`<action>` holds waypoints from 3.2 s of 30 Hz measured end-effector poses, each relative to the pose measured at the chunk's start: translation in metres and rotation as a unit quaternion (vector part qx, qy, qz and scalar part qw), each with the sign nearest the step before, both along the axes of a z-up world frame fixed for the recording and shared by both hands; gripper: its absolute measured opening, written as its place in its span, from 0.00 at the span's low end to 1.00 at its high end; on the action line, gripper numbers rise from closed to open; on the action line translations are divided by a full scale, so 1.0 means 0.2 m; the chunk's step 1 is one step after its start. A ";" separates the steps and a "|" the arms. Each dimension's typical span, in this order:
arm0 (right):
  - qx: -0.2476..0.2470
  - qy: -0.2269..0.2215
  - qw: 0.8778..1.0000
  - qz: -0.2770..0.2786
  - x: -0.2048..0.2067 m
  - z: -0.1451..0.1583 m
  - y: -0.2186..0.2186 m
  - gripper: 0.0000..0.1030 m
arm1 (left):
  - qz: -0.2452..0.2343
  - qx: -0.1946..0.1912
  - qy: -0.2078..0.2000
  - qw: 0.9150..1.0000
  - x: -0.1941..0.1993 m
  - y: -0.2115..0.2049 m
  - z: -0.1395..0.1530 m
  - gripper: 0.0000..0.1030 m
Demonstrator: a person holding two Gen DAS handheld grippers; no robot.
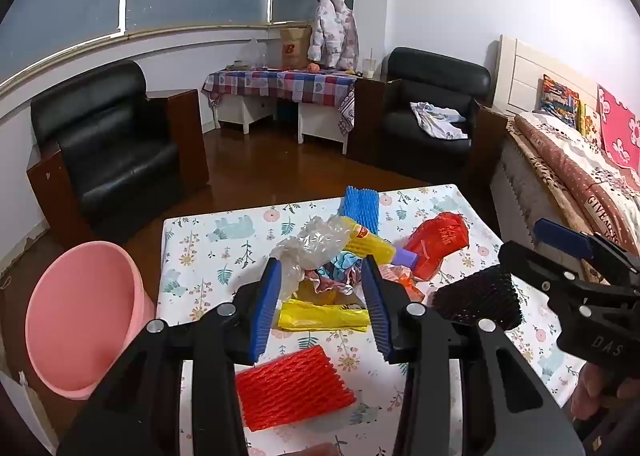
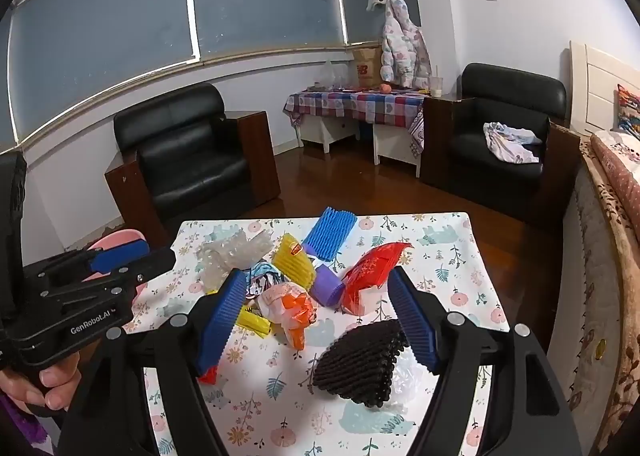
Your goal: Collect trash
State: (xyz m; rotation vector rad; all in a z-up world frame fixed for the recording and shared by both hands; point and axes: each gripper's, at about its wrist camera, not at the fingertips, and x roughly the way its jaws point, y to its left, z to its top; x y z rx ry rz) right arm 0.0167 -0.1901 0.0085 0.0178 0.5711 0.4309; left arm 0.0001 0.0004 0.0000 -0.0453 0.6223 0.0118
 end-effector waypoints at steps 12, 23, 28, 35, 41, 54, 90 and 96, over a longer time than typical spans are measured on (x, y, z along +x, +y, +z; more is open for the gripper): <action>0.014 -0.002 1.000 -0.010 0.00 0.00 -0.02 0.70 | 0.007 -0.002 0.005 1.000 0.02 0.03 -0.02 0.41; 0.012 0.003 1.000 -0.012 0.01 -0.02 -0.02 0.70 | 0.013 -0.004 0.007 1.000 0.00 0.04 -0.03 0.41; 0.013 0.007 1.000 -0.014 0.02 -0.04 -0.03 0.70 | 0.017 -0.003 0.010 1.000 0.01 0.04 -0.04 0.41; 0.014 0.011 1.000 -0.016 0.01 -0.05 -0.03 0.70 | 0.020 -0.005 0.012 1.000 0.01 0.05 -0.05 0.41; 0.014 0.012 1.000 -0.021 0.02 -0.05 -0.04 0.70 | 0.022 -0.006 0.012 1.000 0.01 0.06 -0.05 0.41; 0.014 0.012 0.999 -0.026 0.03 -0.05 -0.06 0.70 | 0.031 -0.011 0.011 0.999 0.02 0.09 -0.06 0.41; 0.016 0.029 0.999 -0.033 0.03 -0.09 -0.09 0.70 | 0.037 -0.015 0.016 0.999 0.02 0.12 -0.08 0.41; 0.014 0.031 0.999 -0.039 0.03 -0.09 -0.10 0.70 | 0.038 -0.017 0.018 0.999 0.02 0.14 -0.09 0.41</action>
